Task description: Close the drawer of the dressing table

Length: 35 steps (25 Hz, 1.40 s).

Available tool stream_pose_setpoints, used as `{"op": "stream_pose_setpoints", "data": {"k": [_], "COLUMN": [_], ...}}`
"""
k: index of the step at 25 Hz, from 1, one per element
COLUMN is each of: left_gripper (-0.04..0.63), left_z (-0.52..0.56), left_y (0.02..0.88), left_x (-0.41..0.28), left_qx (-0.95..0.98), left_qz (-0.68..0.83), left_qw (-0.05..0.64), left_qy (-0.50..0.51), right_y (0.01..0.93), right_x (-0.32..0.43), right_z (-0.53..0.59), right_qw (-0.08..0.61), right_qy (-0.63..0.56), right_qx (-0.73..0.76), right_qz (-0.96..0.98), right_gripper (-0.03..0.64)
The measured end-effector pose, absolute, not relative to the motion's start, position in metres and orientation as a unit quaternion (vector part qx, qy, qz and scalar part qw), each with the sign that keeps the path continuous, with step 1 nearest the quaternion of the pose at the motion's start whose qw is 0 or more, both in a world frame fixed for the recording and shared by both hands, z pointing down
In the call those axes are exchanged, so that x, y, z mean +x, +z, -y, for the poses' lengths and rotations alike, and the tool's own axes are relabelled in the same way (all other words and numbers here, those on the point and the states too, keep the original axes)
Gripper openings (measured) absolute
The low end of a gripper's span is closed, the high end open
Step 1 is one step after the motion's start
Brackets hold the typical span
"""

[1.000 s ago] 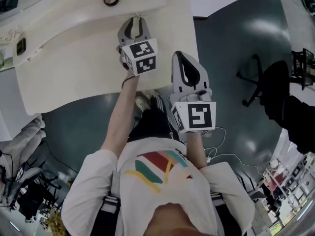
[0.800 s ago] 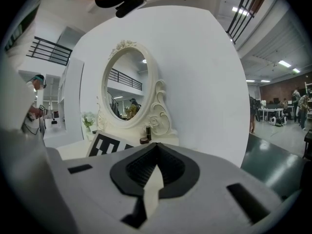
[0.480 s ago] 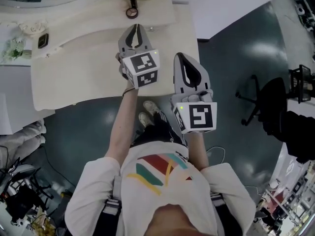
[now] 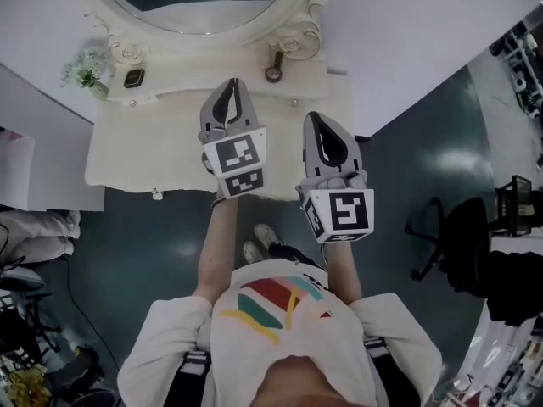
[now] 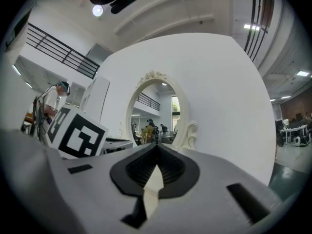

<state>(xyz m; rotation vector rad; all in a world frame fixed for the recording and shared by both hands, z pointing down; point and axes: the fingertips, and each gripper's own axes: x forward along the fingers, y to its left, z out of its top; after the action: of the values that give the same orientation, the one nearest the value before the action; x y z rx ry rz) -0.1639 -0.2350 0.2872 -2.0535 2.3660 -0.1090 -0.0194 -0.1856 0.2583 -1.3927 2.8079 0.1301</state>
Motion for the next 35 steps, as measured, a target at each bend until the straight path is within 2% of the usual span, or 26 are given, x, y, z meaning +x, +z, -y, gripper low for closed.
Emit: {"op": "stream_pose_setpoints", "data": {"k": [4,16,26,35], "left_gripper": [0.012,0.012,0.012,0.012], "left_z": [0.19,0.047,-0.069,-0.092], "left_y": [0.253,0.192,0.216,0.225], "left_x": [-0.191,-0.268,-0.311,-0.319], "left_qx": [-0.629,-0.51,-0.396,-0.364], "left_qz": [-0.777,-0.856,-0.915,-0.928], "left_qw": [0.023,0.086,0.074,0.077], "left_qy": [-0.002,0.01,-0.016,-0.028], "right_y": [0.235,0.206,0.225,0.244], "right_x": [-0.048,-0.14,-0.216,-0.239], "right_z": [0.17,0.108,0.037,0.008], "right_qw": [0.025,0.061,0.051,0.027], "right_qy": [0.047,0.058,0.043,0.06], "right_qx": [-0.407,-0.265,-0.14,-0.103], "right_qz": [-0.912,-0.96,-0.988,-0.993], "right_gripper": [0.0,0.0,0.0,0.0]}}
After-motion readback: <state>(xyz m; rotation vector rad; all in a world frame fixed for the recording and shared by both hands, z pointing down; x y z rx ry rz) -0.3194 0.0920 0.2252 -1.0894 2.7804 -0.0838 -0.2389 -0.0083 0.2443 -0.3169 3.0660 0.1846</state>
